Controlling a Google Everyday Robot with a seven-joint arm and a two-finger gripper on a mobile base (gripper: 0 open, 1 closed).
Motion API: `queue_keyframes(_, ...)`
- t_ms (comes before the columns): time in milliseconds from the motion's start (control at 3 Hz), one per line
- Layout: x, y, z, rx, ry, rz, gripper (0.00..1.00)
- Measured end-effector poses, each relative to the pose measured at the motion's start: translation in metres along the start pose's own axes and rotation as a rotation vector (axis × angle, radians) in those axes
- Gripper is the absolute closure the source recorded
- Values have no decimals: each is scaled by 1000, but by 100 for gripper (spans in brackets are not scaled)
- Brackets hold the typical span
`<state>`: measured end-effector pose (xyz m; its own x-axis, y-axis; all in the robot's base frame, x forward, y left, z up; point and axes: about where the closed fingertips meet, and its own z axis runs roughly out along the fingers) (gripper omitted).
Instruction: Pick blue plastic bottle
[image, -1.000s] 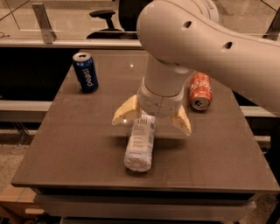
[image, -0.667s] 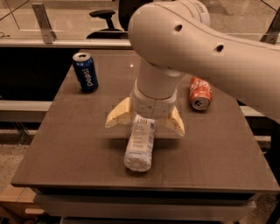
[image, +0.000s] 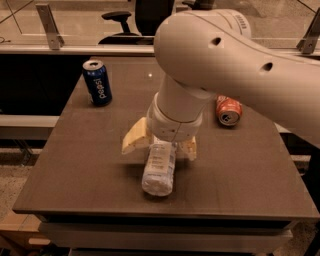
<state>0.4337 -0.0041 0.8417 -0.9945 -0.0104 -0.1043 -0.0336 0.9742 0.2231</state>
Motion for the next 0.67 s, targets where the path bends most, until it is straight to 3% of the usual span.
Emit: queue_keyframes(667, -1, -2, -6, -45, -21, -45, 64)
